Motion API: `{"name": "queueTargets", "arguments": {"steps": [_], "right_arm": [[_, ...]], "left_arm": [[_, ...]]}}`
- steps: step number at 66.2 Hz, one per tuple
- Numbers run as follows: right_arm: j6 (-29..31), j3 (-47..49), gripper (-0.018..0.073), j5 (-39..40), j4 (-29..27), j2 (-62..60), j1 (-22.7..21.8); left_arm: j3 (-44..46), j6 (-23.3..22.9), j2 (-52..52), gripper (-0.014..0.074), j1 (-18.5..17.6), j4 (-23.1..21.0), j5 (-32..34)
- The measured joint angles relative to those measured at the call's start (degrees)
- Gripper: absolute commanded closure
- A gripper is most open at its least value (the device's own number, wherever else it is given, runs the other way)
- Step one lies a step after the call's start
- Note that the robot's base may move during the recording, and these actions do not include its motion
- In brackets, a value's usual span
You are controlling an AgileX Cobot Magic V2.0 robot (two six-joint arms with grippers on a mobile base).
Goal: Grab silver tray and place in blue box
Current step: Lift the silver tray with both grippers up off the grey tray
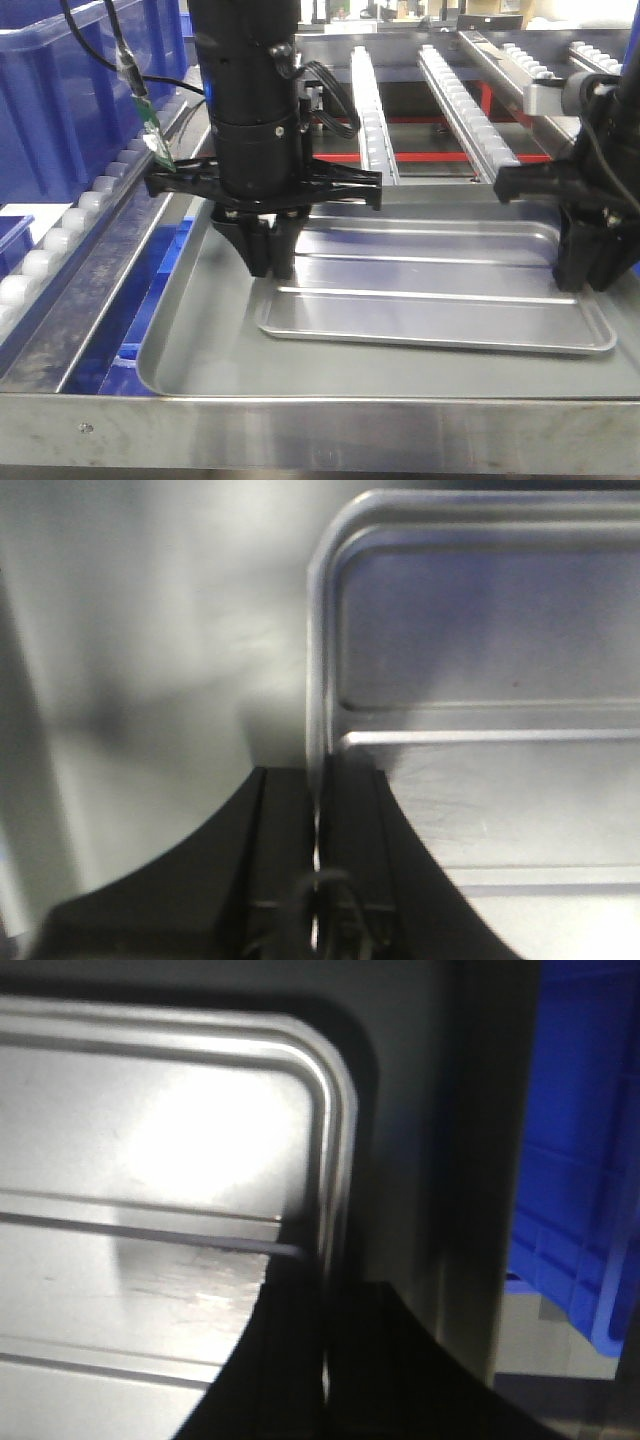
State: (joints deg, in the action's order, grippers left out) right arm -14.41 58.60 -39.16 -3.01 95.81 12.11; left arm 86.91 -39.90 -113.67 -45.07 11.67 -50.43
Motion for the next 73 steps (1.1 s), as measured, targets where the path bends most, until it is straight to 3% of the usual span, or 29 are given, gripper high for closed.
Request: {"name": "queueTargets", "arguments": {"steps": [20, 51, 73], "right_arm": [[0.00, 5.97, 0.0499, -7.10, 0.20, -8.83, 1.05], [-10.31, 13.42, 0.0499, -15.67, 10.24, -16.83, 12.75], [-10.90, 13.56, 0.0499, -15.85, 10.46, -16.92, 13.40]], "left_arm": [[0.41, 0.00, 11.04, 0.0692, 0.00, 2.26, -3.48], [0.44, -0.14, 24.99, 0.0693, -0.48, 2.71, -14.12], [0.44, -0.40, 26.99, 0.0692, -1.06, 2.71, -15.74]]}}
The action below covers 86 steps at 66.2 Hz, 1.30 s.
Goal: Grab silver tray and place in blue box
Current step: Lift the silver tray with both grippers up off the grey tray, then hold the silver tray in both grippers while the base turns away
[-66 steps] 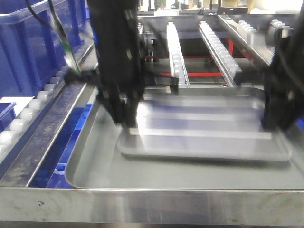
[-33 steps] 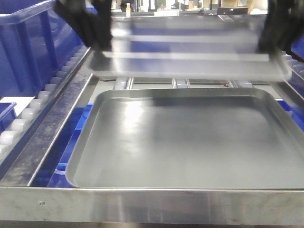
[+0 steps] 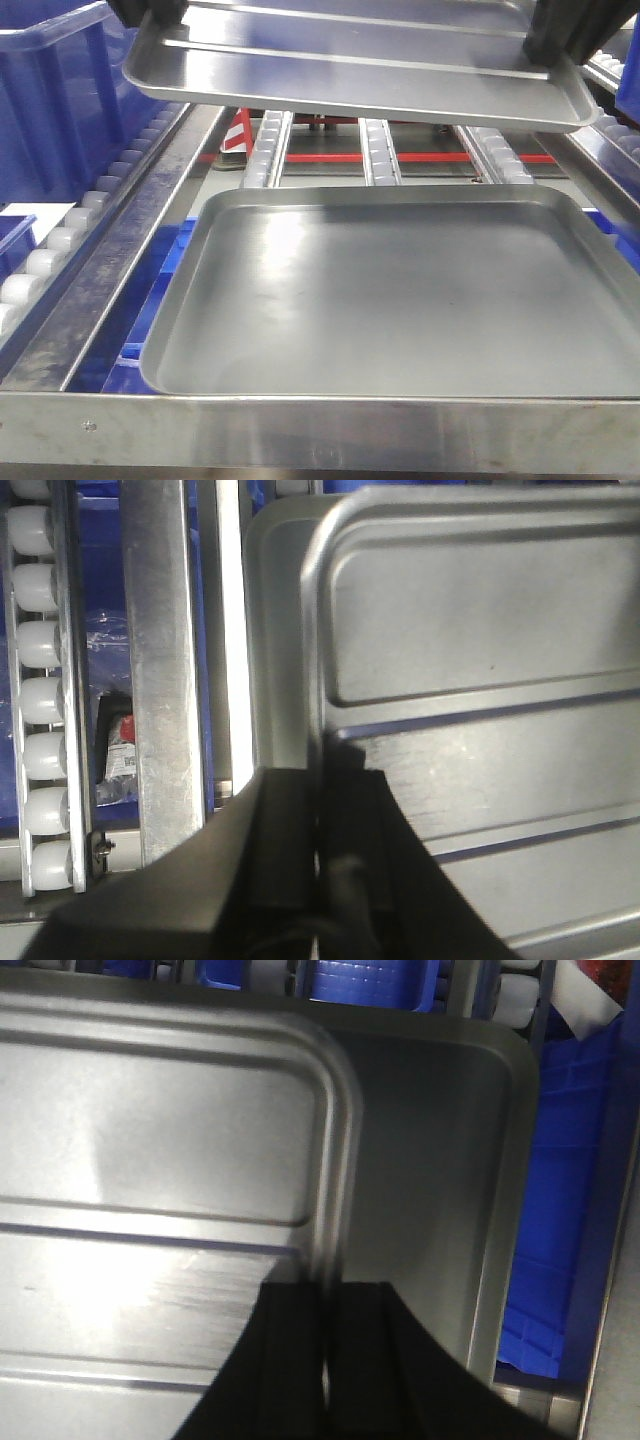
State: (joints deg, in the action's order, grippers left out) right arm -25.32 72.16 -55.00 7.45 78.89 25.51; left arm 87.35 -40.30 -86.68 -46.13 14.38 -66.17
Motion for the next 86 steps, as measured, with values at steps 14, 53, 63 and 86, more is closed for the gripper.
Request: {"name": "queueTargets", "arguments": {"steps": [14, 53, 63, 86], "right_arm": [[0.00, 0.09, 0.0501, -0.09, 0.00, 0.00, 0.10], [0.00, 0.09, 0.0501, -0.13, 0.00, 0.00, 0.10], [0.00, 0.09, 0.0501, -0.13, 0.00, 0.00, 0.10], [0.00, 0.09, 0.0501, -0.13, 0.00, 0.00, 0.10]], "left_arm": [[0.00, 0.00, 0.00, 0.0692, 0.00, 0.10, -0.24], [0.00, 0.00, 0.00, 0.0692, 0.00, 0.10, -0.32], [0.00, 0.00, 0.00, 0.0693, 0.00, 0.10, -0.32], [0.00, 0.00, 0.00, 0.0693, 0.00, 0.10, -0.32]]}}
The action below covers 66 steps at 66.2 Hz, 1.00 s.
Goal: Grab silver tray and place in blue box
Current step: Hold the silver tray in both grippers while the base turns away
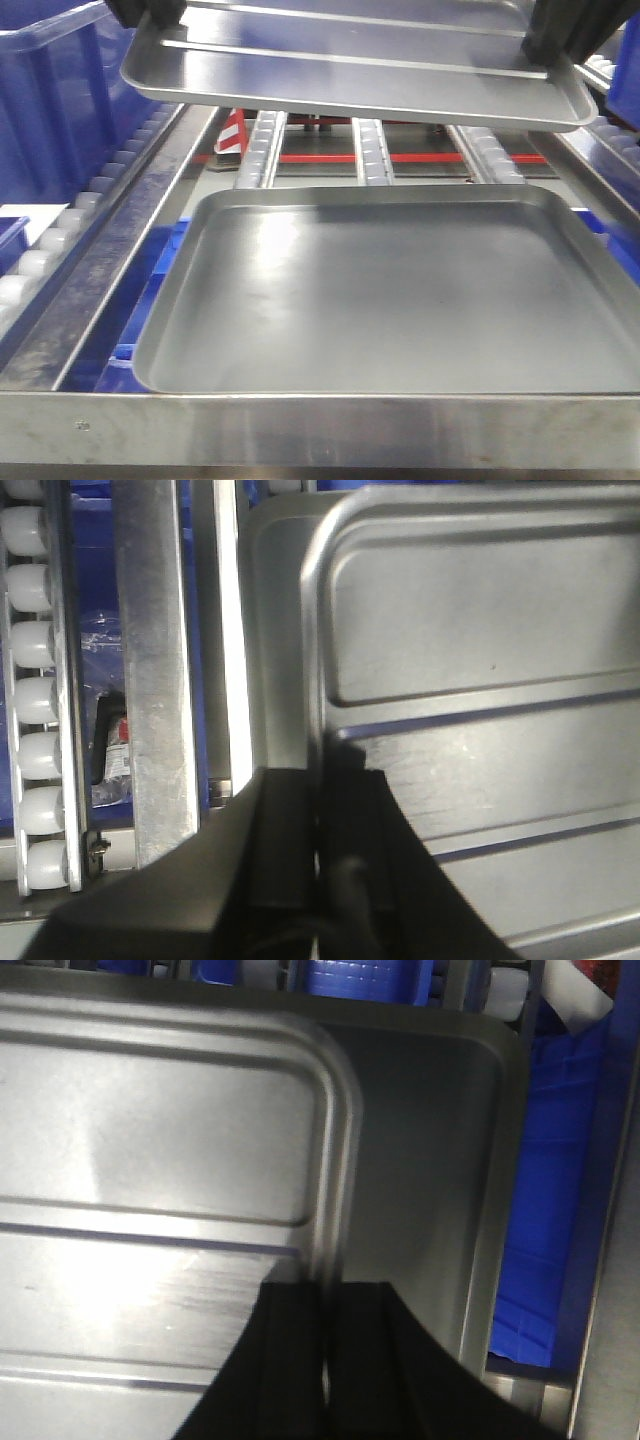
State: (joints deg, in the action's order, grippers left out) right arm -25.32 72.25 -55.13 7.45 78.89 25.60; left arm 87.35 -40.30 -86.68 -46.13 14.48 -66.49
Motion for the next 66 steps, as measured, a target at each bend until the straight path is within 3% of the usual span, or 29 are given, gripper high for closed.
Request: {"name": "queueTargets", "arguments": {"steps": [66], "right_arm": [[0.00, 0.00, 0.0501, 0.00, 0.00, 0.00, 0.00]], "left_arm": [[0.00, 0.00, 0.00, 0.0693, 0.00, 0.00, -0.13]]}}
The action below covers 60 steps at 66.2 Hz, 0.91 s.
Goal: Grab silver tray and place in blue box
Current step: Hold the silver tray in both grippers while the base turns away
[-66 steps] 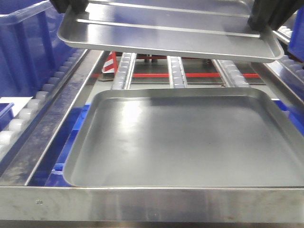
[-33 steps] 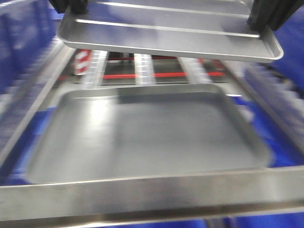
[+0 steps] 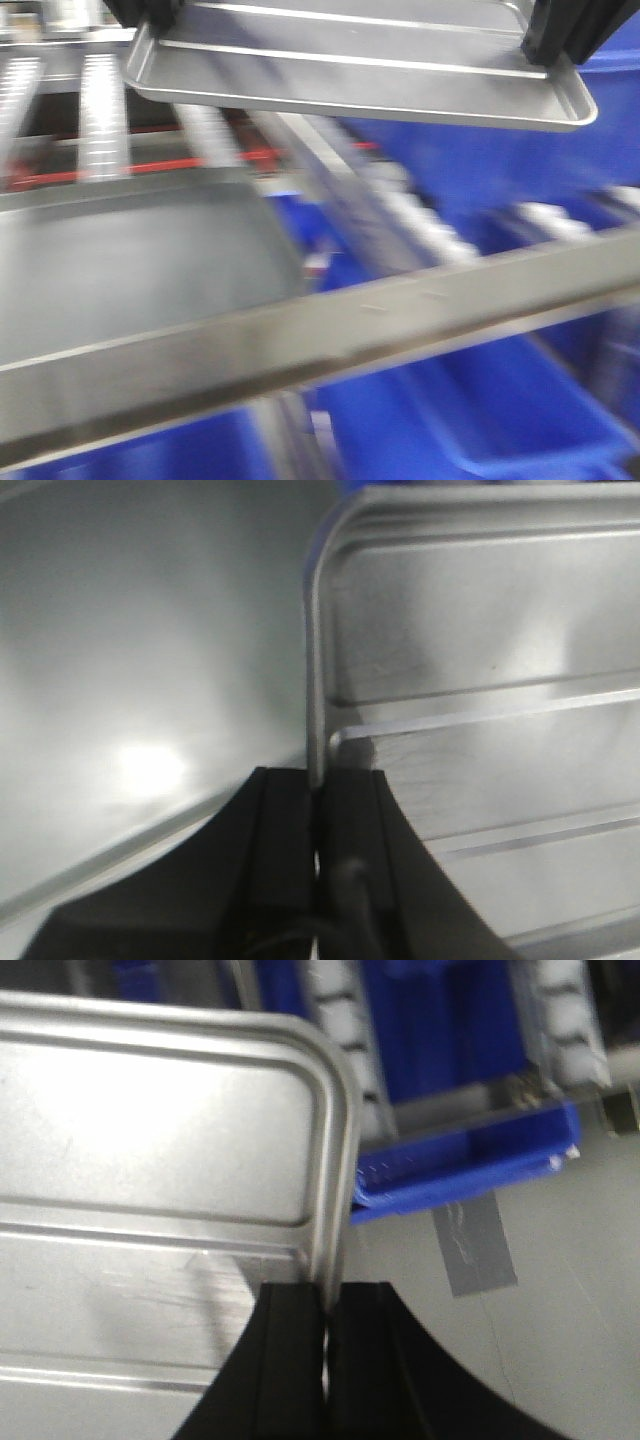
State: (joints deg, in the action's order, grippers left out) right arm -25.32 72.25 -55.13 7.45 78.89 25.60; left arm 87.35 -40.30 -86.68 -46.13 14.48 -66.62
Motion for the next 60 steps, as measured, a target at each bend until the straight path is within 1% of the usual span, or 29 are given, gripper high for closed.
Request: {"name": "queueTargets", "arguments": {"steps": [60], "right_arm": [[0.00, 0.00, 0.0501, 0.00, 0.00, 0.00, 0.00]], "left_arm": [[0.00, 0.00, 0.00, 0.0693, 0.00, 0.00, 0.00]]}}
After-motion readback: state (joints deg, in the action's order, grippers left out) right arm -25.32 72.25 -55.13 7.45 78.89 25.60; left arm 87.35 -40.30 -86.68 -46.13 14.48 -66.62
